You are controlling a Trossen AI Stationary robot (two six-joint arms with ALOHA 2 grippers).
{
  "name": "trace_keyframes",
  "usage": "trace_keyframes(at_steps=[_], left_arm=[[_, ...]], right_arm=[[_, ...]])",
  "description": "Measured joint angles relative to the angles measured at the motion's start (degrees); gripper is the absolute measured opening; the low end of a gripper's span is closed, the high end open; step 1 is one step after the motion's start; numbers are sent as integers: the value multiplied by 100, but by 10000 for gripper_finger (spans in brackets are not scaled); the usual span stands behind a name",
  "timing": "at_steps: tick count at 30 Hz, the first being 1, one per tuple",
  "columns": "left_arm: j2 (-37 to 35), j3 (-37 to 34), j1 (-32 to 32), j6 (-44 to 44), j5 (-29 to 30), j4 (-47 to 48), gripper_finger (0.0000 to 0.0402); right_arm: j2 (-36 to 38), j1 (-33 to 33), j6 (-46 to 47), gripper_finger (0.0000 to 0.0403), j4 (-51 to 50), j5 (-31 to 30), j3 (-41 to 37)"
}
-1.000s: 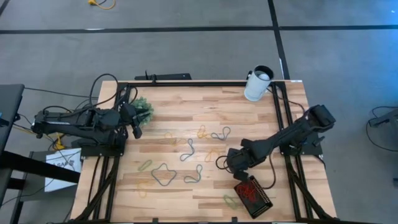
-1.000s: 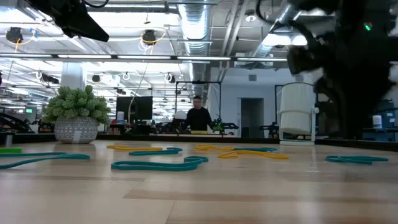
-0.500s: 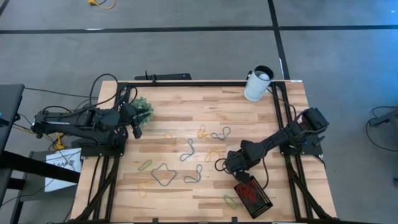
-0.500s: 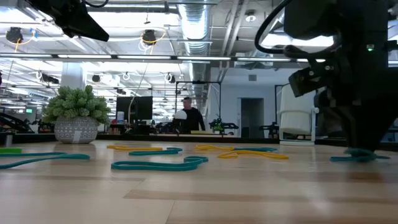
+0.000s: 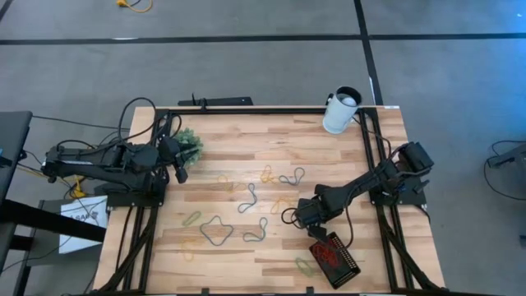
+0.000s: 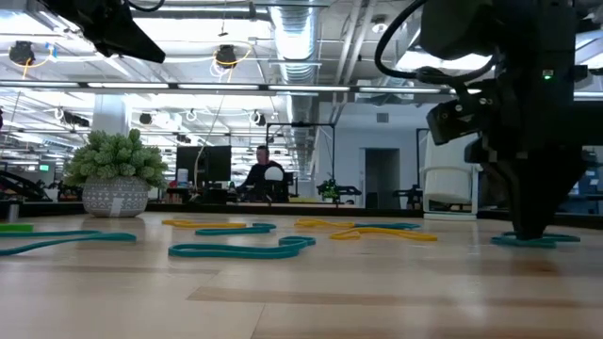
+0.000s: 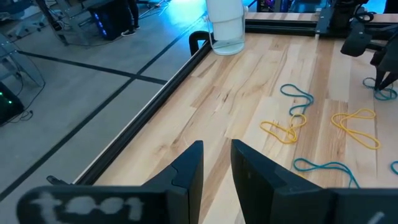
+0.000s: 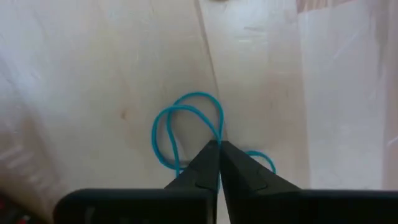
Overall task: Pick and place rubber bands into bin
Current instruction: Put the blue rubber band into the black basket
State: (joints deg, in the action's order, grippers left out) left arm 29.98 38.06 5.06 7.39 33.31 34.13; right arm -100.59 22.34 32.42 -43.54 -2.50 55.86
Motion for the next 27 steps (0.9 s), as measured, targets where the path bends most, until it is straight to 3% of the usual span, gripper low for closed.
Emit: trace_keyframes(at_steps=[6, 15, 20, 27], left_arm=[[0, 0, 0, -1, 1, -4, 73], [0, 0, 0, 6, 3, 49, 73], [2, 0, 0, 52, 3, 250, 73], [1, 0, 0, 83, -8, 295, 73]], right_arm=[[237, 22, 148, 4, -898, 262, 457], [665, 694, 1702, 1, -2928, 269, 2361], [896, 1514, 3310, 1, -2537, 393, 2702], [511, 2688, 4372, 1, -2352, 254, 2702]])
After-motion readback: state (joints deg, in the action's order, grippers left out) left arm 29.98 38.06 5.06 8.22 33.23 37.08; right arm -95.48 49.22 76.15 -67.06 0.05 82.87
